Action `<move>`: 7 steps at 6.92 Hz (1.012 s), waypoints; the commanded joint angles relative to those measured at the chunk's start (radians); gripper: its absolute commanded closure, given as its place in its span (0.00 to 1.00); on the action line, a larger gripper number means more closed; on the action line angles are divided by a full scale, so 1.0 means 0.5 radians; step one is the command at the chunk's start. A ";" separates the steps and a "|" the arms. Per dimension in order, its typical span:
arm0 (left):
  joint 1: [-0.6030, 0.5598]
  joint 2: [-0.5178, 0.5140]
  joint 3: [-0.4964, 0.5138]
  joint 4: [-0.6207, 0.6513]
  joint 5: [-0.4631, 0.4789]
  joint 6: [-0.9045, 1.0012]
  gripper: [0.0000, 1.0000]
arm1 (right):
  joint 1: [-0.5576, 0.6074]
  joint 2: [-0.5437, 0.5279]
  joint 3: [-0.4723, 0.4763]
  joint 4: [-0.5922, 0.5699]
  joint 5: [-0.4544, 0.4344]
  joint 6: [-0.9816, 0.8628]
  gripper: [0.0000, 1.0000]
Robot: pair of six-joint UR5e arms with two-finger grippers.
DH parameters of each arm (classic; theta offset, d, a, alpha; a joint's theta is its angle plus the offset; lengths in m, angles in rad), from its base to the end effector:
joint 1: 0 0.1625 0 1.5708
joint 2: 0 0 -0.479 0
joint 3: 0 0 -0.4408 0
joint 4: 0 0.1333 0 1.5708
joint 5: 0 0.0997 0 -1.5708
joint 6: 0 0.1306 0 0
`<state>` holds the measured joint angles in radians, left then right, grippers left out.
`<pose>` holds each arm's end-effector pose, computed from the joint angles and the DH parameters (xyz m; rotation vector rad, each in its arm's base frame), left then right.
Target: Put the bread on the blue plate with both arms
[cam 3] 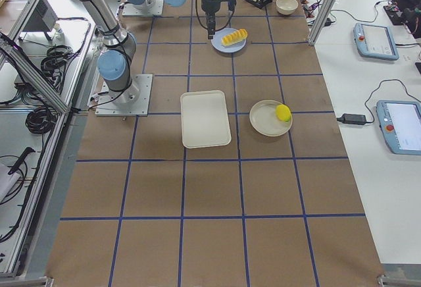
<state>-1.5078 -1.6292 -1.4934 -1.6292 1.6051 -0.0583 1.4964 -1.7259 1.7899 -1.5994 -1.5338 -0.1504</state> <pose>-0.0931 -0.5702 0.5147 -0.1873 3.1011 0.0614 0.1035 -0.4699 0.4736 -0.1168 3.0983 0.0481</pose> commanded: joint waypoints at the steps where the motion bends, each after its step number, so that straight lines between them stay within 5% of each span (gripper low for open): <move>1: 0.000 -0.003 -0.007 0.000 -0.007 0.000 0.00 | 0.002 0.000 0.004 0.002 -0.010 0.003 0.03; 3: 0.000 -0.006 -0.007 0.000 0.008 0.000 0.00 | 0.075 0.061 -0.036 -0.032 0.021 -0.012 0.02; 7: 0.000 -0.006 -0.007 0.003 0.008 0.000 0.00 | 0.623 0.625 -0.508 -0.325 -0.064 0.116 0.01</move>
<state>-1.5079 -1.6320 -1.4972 -1.6281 1.6091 -0.0583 1.7404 -1.4887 1.5882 -1.7136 -1.5498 -0.1130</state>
